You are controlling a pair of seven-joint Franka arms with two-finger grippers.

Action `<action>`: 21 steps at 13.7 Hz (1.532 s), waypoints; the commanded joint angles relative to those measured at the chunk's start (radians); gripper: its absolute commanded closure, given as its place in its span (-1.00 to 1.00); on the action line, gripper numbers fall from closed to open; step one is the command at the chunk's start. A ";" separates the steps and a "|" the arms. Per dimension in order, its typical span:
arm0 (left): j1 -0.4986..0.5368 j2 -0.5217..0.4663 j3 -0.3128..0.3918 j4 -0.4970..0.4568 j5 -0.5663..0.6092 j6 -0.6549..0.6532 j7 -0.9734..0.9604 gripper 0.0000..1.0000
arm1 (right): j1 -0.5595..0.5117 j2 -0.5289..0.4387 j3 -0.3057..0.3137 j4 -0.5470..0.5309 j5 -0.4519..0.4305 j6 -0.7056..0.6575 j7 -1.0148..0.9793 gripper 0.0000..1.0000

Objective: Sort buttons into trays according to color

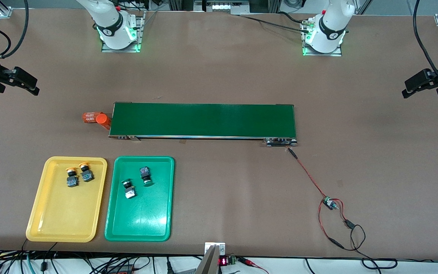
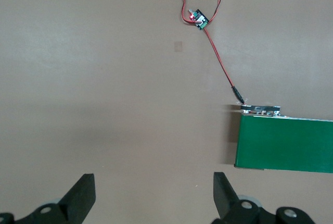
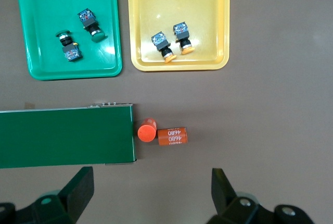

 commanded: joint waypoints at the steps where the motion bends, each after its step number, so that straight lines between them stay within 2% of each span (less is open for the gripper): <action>1: -0.007 0.002 0.005 0.023 -0.007 -0.024 0.022 -1.00 | 0.009 0.006 -0.008 0.028 0.016 -0.035 -0.003 -1.00; 11: -0.005 0.001 0.006 0.022 -0.010 -0.024 0.041 -1.00 | 0.009 0.037 -0.005 0.022 0.036 -0.034 -0.089 -1.00; 21: -0.004 0.001 0.005 0.020 -0.011 -0.036 0.041 -1.00 | 0.011 0.063 -0.005 0.027 0.025 -0.034 -0.059 -1.00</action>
